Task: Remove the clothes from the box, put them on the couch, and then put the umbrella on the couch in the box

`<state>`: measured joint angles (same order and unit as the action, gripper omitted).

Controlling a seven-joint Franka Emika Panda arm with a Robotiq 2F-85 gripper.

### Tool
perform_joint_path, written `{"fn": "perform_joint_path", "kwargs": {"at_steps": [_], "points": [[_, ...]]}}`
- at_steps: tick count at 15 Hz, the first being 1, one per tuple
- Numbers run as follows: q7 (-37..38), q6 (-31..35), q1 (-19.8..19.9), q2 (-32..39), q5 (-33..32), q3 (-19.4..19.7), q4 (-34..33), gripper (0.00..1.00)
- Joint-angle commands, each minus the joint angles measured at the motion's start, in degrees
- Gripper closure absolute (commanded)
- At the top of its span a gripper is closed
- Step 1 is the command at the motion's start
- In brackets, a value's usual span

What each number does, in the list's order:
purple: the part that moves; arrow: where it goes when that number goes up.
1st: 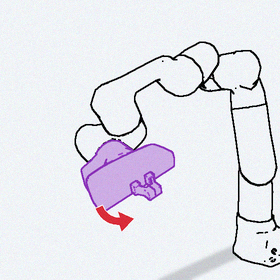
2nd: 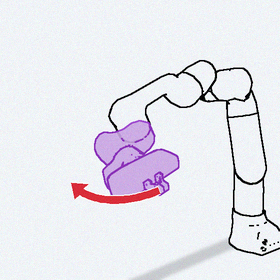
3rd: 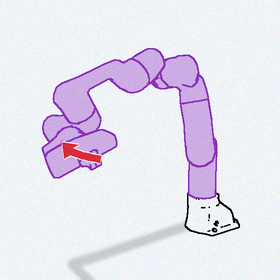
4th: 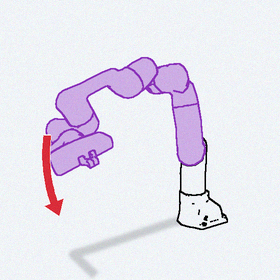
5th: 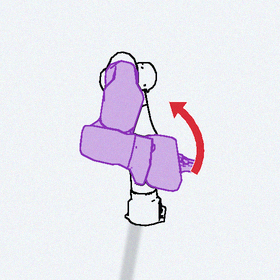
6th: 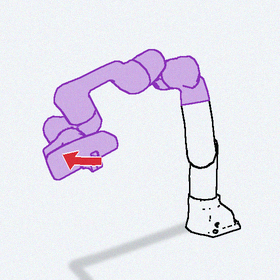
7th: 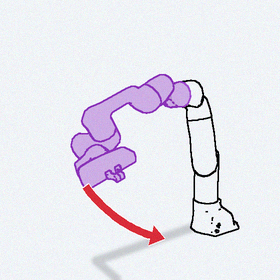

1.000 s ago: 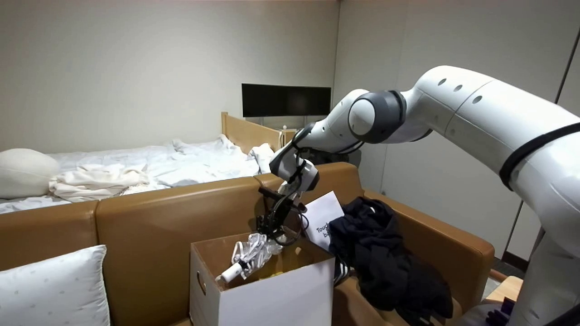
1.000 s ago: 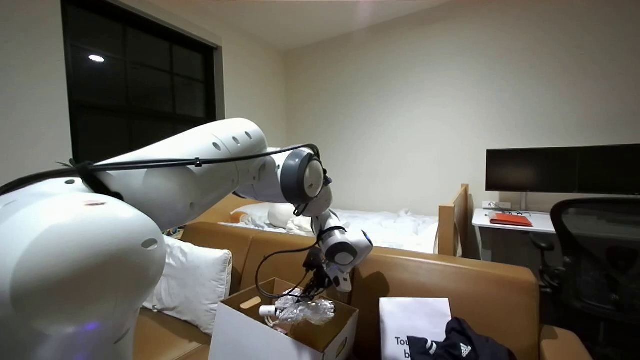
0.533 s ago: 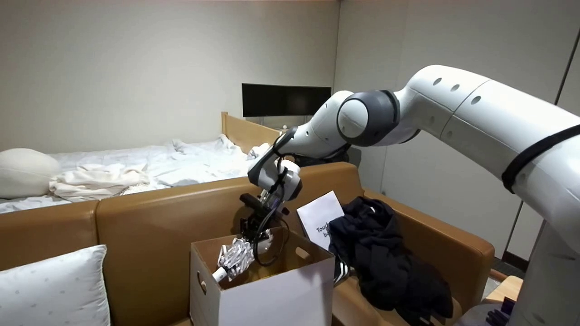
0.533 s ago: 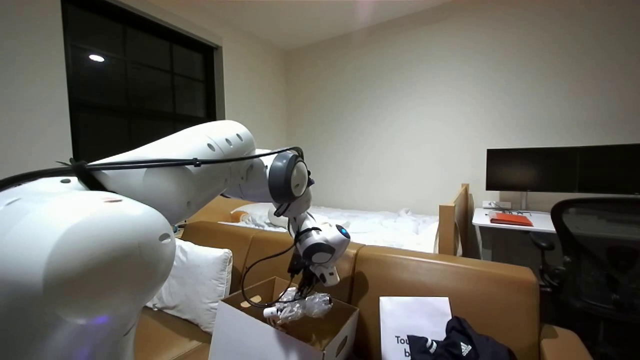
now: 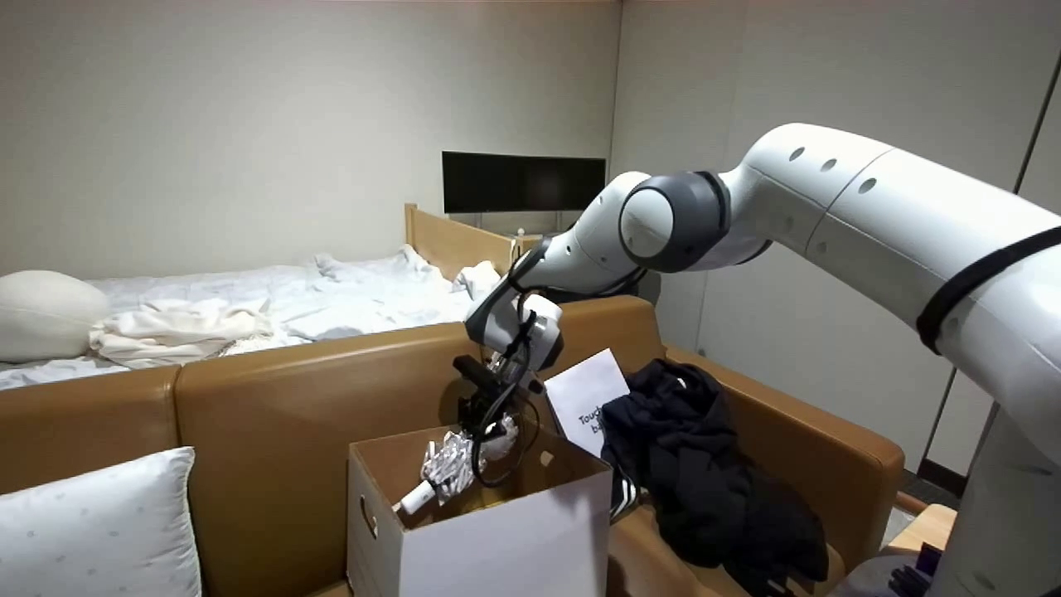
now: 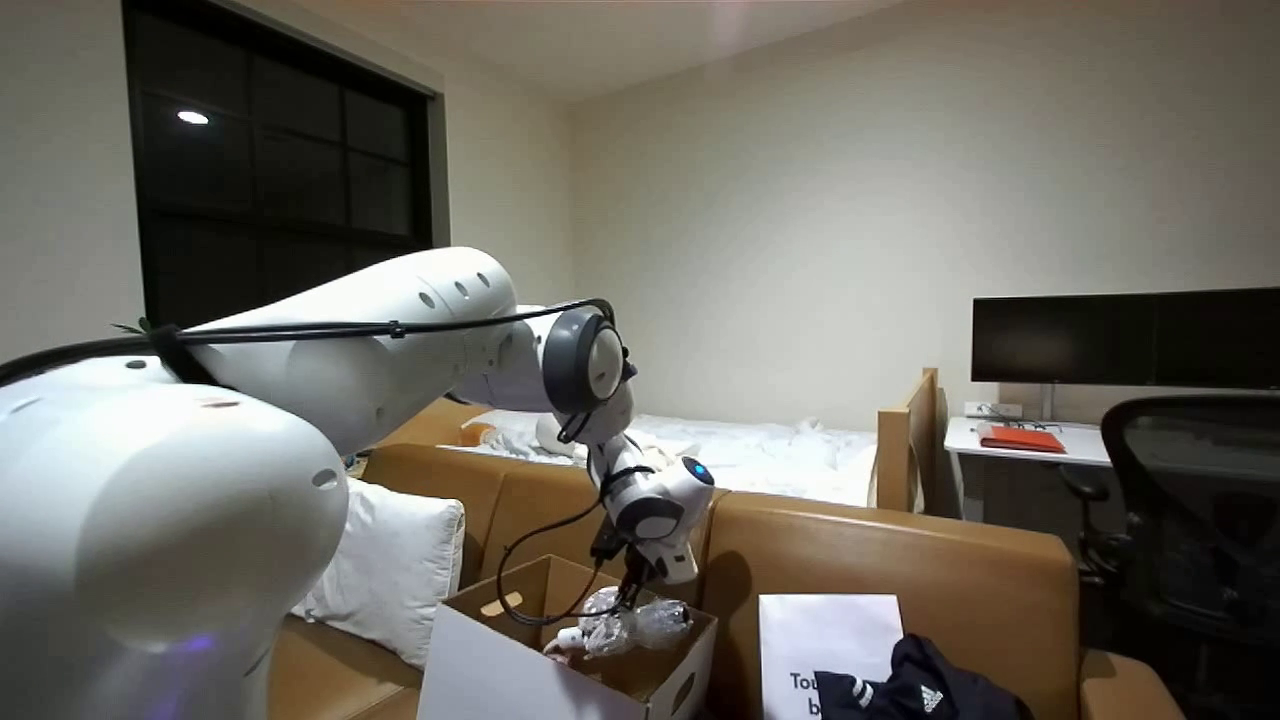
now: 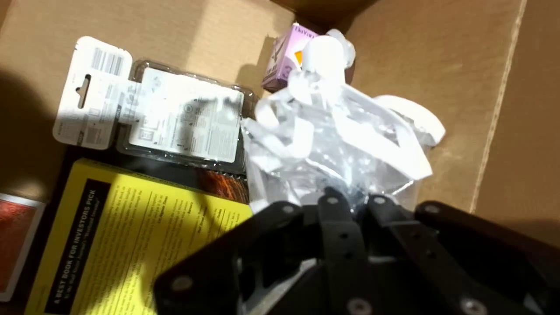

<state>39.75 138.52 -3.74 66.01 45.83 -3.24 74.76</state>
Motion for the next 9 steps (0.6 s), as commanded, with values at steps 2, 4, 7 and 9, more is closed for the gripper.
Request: {"fn": "perform_joint_path", "kwargs": {"at_steps": [2,4,7,9], "points": [[8.8,-0.4,0.9,-2.1,0.8,0.4,3.1,0.57],[10.4,-1.1,1.5,-2.4,1.0,-0.4,2.8,0.44],[11.4,-12.6,4.1,-2.4,-0.7,-2.0,-1.2,0.24],[14.2,-22.2,5.9,-3.2,-4.9,-2.8,-3.9,0.12]]}}
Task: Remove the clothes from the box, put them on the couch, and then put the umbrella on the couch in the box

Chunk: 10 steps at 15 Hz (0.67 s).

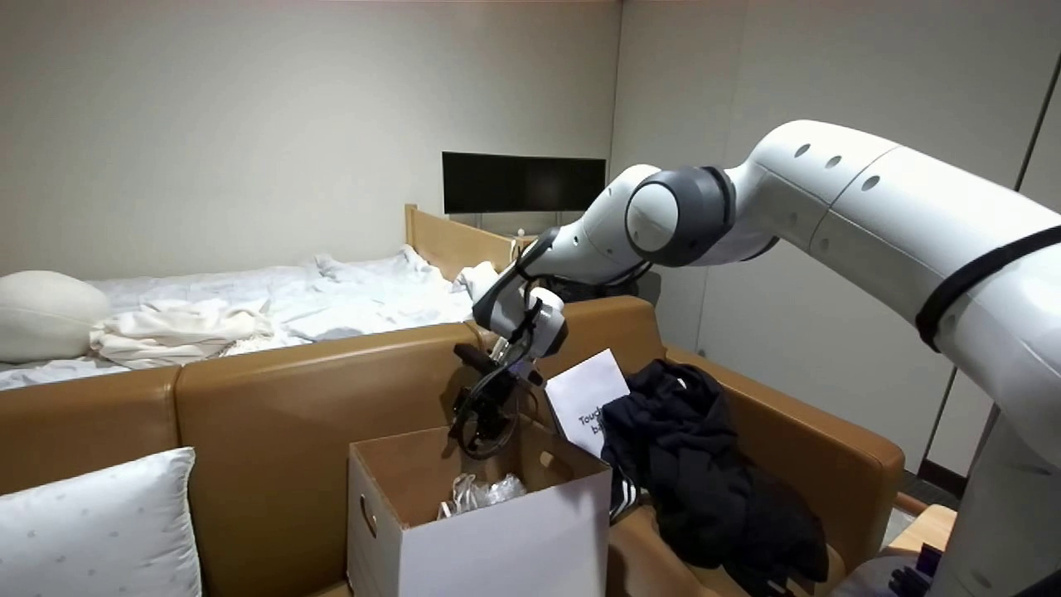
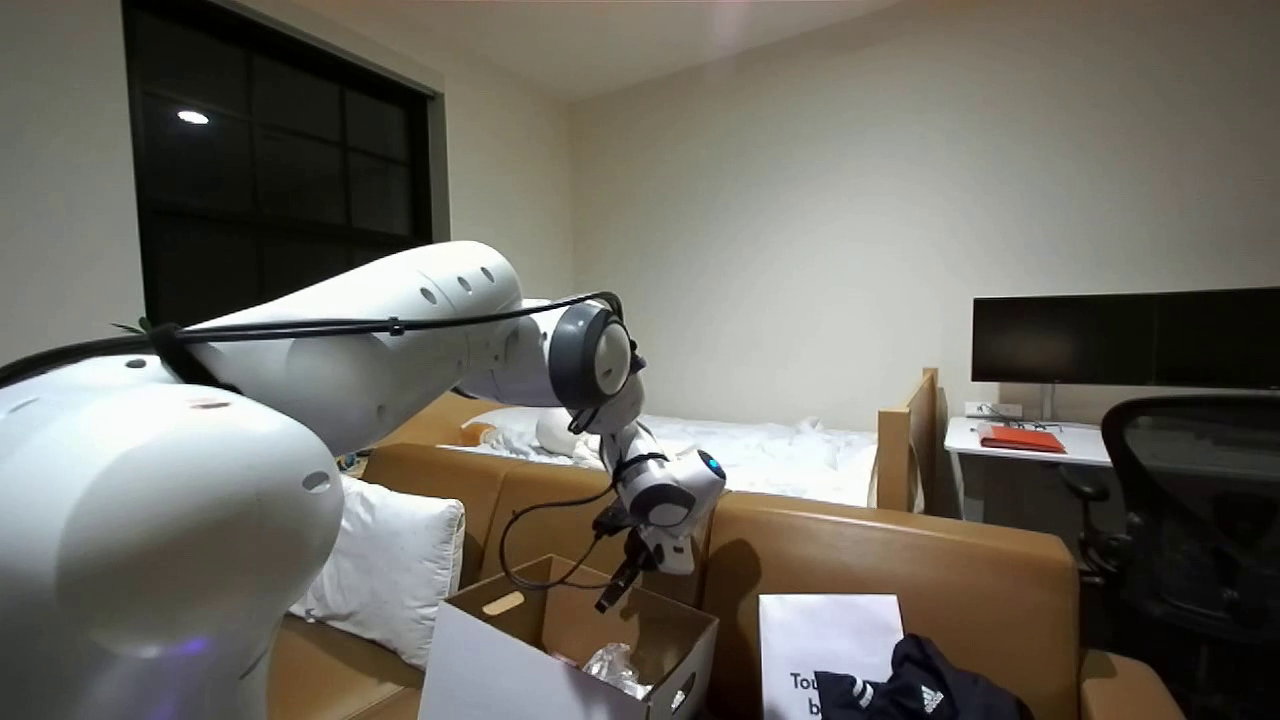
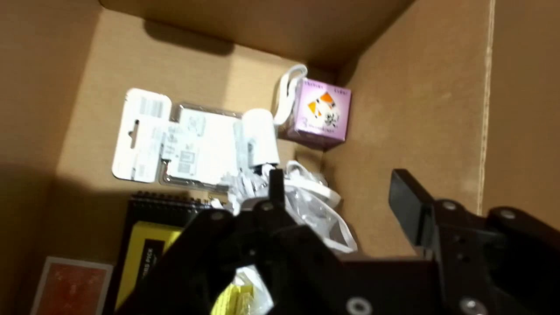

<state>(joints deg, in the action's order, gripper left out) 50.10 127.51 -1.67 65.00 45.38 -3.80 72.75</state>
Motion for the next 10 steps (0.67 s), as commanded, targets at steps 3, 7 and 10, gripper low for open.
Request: {"fn": "perform_joint_path", "kwargs": {"at_steps": [3,7,10], "points": [[8.4,-26.1,7.0,-2.4,-13.2,-4.6,-7.9,0.0],[5.9,-40.0,3.7,-4.4,-21.4,0.3,-16.1,0.0],[1.8,-39.5,2.3,-8.0,-27.4,2.3,-14.0,0.0]]}}
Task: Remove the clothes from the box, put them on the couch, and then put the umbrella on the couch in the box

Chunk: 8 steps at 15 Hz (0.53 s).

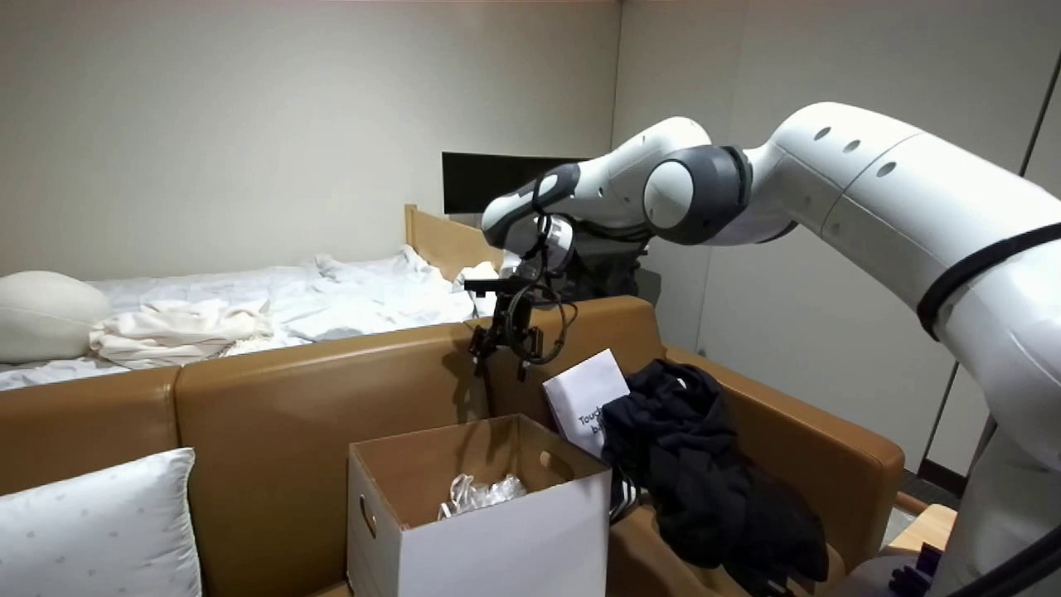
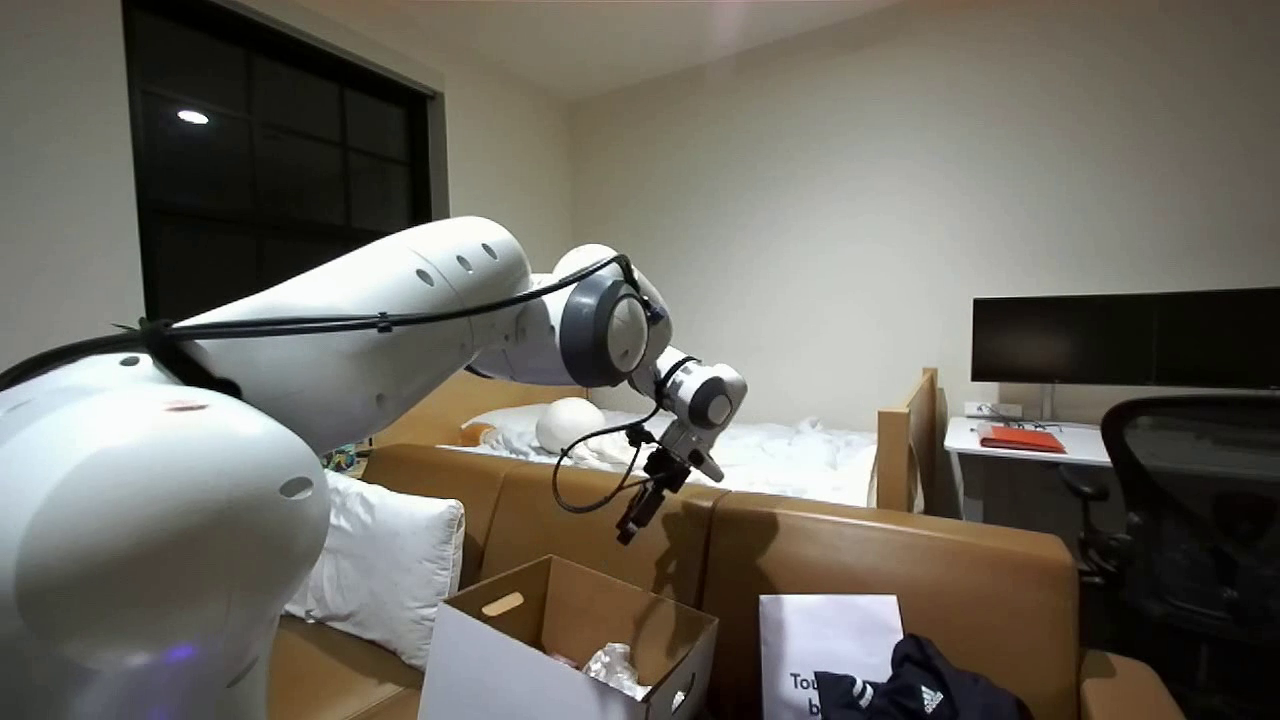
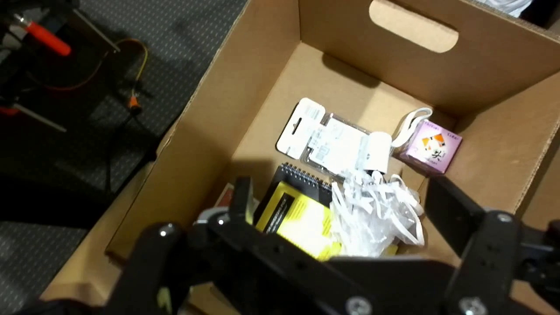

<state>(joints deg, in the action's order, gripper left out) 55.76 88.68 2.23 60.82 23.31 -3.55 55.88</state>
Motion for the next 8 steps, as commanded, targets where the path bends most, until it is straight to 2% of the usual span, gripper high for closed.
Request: {"fn": "perform_joint_path", "kwargs": {"at_steps": [1,5,8], "points": [[-5.2,-0.5,-2.1,-4.6,-7.6,3.0,2.9,0.0],[-15.7,1.3,-0.6,-4.1,-18.2,7.7,0.8,0.0],[-25.8,9.8,2.5,-0.4,-24.1,11.4,-1.0,0.0]]}}
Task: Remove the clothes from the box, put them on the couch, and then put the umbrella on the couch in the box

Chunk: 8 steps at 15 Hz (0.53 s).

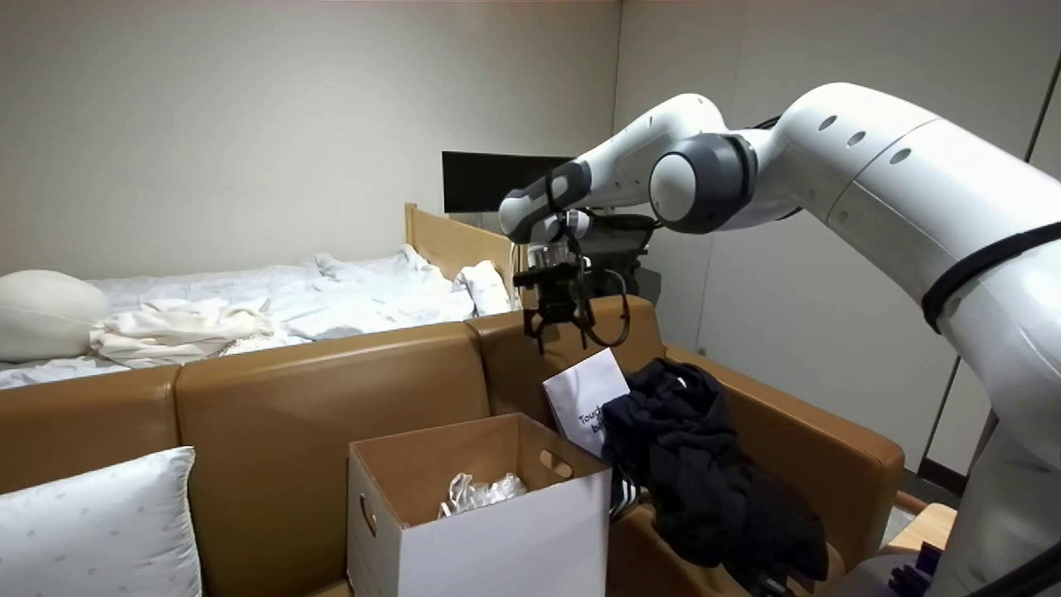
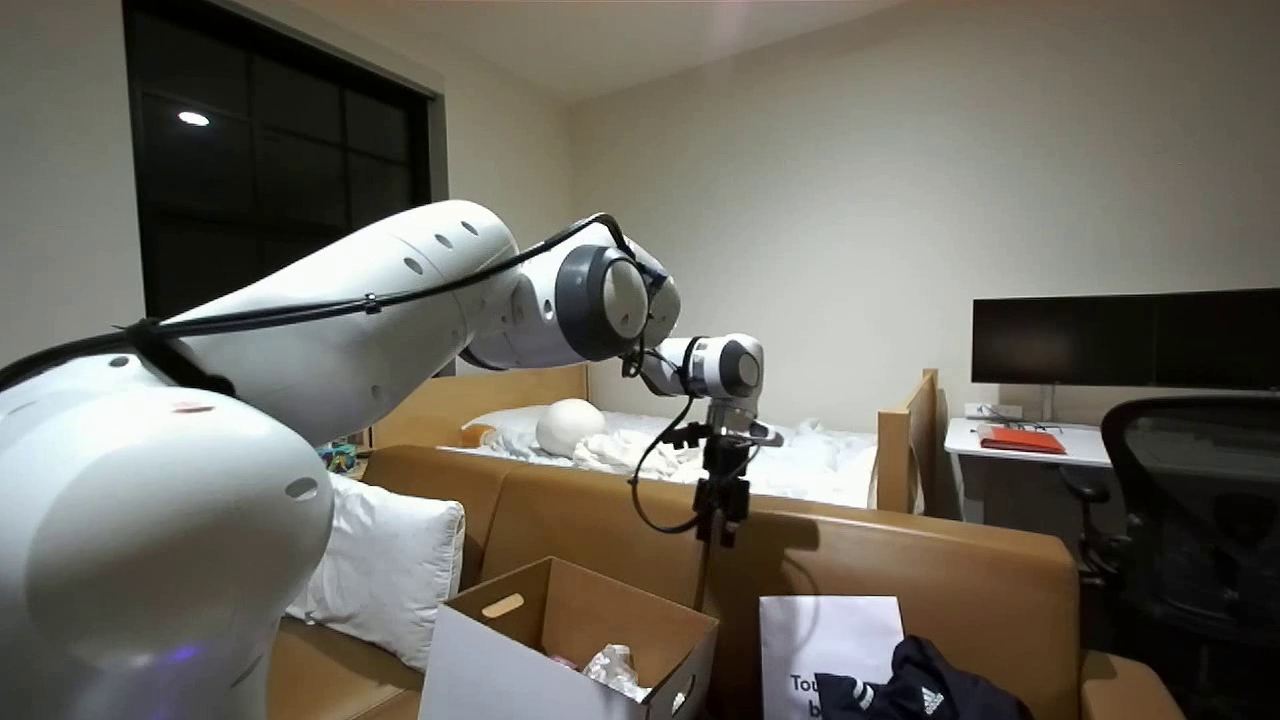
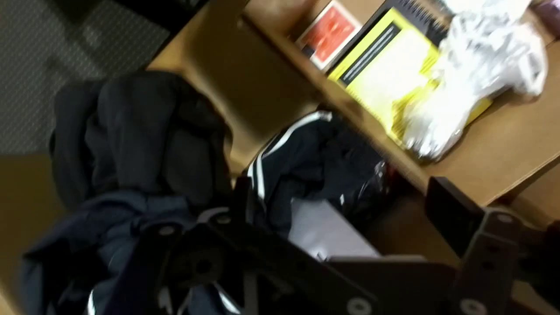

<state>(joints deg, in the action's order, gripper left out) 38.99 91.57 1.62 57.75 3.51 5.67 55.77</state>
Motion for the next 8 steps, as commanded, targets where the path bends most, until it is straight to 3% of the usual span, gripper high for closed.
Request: {"fn": "perform_joint_path", "kwargs": {"at_steps": [1,6,8], "points": [[-11.6,11.3,4.2,4.5,-5.4,3.1,-1.4,0.0],[-18.4,36.7,13.1,10.5,-1.8,2.0,-1.8,0.0],[-17.6,39.0,16.1,7.8,0.8,0.4,-1.2,0.0]]}}
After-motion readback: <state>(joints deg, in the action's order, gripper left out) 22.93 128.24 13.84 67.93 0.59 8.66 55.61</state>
